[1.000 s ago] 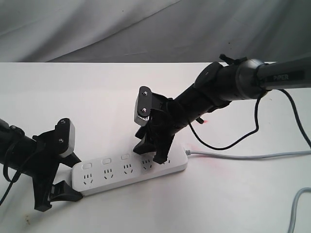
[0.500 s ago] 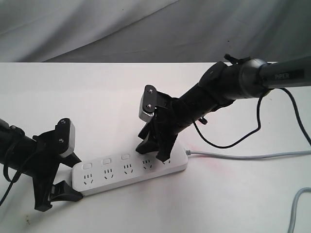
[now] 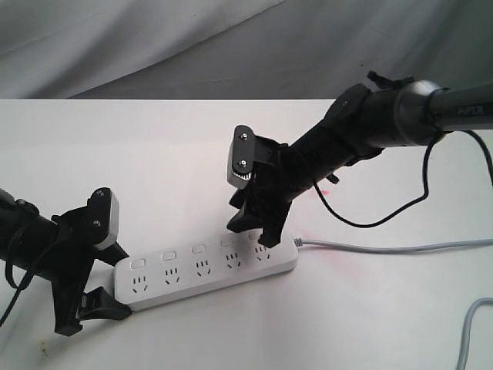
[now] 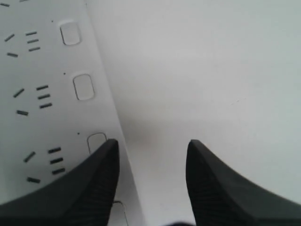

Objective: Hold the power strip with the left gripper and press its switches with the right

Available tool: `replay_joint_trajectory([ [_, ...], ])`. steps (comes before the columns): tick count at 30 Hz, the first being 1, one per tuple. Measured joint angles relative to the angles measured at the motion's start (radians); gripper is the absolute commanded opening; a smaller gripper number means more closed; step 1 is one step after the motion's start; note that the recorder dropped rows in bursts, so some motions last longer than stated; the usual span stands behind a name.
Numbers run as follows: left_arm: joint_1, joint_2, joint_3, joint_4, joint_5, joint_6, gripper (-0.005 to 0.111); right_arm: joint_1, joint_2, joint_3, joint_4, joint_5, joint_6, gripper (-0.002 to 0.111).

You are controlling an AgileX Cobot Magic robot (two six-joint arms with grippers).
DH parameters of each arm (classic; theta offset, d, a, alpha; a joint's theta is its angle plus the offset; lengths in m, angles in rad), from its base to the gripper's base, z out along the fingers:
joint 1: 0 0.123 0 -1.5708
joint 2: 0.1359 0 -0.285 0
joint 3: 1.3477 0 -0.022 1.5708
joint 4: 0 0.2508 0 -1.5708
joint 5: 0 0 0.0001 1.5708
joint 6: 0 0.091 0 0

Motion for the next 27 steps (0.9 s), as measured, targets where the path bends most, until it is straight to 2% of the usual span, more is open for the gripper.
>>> replay_joint_trajectory([
  [11,0.000,0.000,0.000,0.000,0.000,0.000,0.053,-0.044,-0.026,0.041,-0.020,-0.022,0.004,0.043],
  [27,0.000,0.000,0.000,0.000,0.000,0.000,0.053,-0.049,-0.005,0.057,-0.010,-0.053,0.005,0.043],
])
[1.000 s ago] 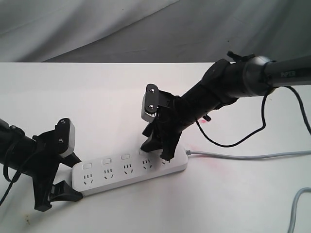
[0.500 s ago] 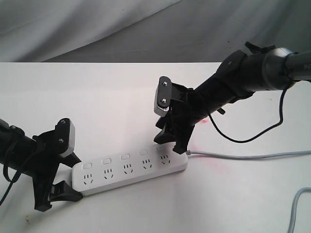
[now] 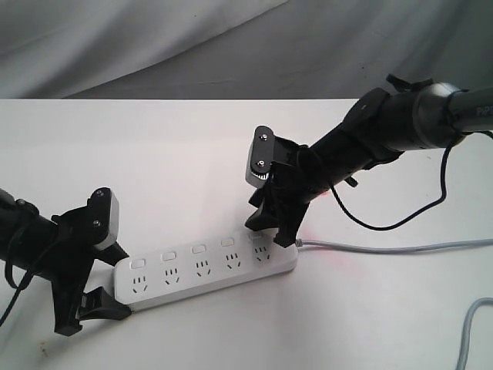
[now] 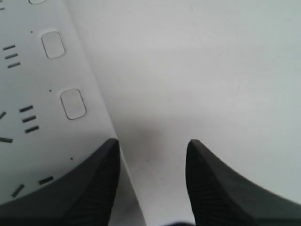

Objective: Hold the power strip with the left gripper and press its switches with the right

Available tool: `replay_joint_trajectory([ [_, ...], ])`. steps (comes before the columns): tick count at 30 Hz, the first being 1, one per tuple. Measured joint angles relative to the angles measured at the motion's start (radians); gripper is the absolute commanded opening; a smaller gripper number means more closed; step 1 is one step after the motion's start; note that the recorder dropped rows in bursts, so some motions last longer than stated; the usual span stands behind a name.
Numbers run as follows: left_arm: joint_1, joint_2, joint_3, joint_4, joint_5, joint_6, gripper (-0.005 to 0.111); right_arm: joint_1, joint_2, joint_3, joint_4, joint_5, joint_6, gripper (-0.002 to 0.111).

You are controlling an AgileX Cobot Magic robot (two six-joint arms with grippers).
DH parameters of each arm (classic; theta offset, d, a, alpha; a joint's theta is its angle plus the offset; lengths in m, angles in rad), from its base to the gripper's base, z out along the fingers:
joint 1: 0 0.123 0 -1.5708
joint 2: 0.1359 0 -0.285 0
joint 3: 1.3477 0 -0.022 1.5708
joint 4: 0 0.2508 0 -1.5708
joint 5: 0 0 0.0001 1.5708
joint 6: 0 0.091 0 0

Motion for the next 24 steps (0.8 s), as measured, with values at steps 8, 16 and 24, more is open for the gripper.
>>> replay_joint_trajectory([
  [8,0.000,0.000,0.000,0.000,0.000,0.000,0.053,0.000,0.000,0.000,0.000,0.000,0.000,0.043],
  [16,0.000,0.000,0.000,0.000,0.000,0.000,0.053,0.000,-0.015,0.009,-0.007,-0.002,-0.013,0.043],
  [24,0.000,0.000,0.000,0.000,0.000,0.000,0.053,0.000,-0.016,0.009,-0.009,0.004,-0.015,0.043],
])
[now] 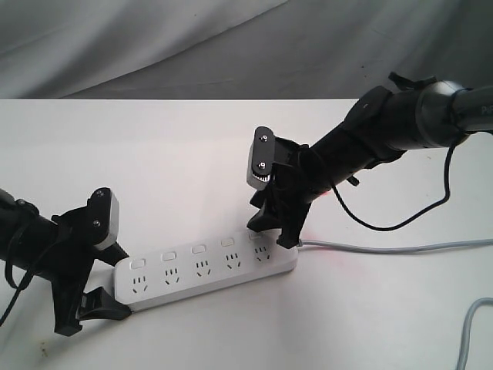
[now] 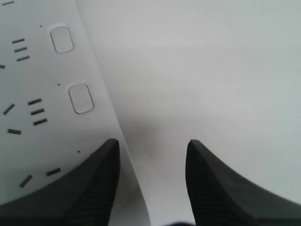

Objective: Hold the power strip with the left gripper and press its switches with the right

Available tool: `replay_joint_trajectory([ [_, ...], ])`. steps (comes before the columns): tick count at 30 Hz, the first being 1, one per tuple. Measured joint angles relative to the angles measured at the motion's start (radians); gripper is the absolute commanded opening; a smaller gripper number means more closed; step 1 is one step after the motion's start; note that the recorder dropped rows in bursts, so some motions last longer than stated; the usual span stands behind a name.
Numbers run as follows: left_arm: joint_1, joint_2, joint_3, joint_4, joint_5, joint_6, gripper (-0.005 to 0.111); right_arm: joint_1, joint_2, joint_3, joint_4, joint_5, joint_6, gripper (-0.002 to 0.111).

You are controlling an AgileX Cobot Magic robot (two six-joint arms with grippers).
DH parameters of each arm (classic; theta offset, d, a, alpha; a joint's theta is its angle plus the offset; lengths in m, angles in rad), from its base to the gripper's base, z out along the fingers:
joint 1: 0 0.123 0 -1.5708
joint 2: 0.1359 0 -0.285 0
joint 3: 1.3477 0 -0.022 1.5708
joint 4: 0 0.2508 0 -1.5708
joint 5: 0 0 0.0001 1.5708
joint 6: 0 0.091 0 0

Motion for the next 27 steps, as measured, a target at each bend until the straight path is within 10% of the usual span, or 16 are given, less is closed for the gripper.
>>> replay_joint_trajectory([
  [27,0.000,0.000,0.000,0.000,0.000,0.000,0.053,0.000,0.028,0.033,0.076,0.019,0.006,0.041],
])
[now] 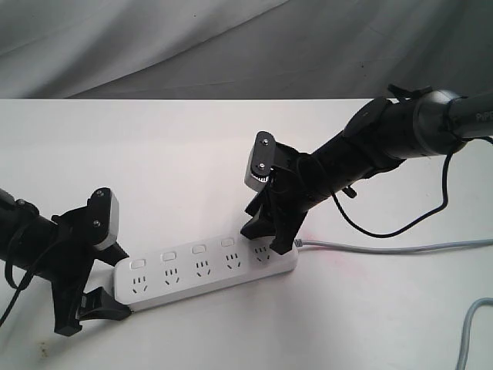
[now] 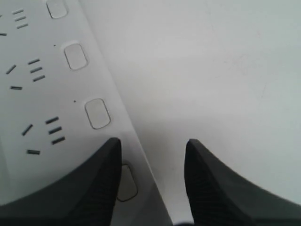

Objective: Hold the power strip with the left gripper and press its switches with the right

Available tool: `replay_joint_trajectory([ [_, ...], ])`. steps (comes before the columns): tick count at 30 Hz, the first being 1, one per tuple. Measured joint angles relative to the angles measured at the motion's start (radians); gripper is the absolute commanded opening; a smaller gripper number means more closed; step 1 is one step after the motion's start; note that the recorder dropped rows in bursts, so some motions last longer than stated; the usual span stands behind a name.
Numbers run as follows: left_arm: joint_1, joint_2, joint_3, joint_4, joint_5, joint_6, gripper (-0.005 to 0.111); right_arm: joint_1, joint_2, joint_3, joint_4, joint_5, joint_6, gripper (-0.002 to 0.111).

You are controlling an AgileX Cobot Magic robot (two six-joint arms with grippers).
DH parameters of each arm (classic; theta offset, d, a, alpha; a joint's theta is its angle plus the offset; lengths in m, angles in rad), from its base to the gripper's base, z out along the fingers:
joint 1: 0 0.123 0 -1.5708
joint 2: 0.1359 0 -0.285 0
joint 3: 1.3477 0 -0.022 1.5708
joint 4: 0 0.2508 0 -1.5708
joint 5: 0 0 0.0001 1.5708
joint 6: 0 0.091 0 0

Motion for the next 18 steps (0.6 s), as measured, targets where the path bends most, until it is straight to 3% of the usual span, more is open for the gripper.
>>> replay_joint_trajectory([
  [18,0.000,0.000,0.000,0.000,0.000,0.000,0.053,-0.016,0.012,-0.006,-0.001,0.012,0.021,0.041],
])
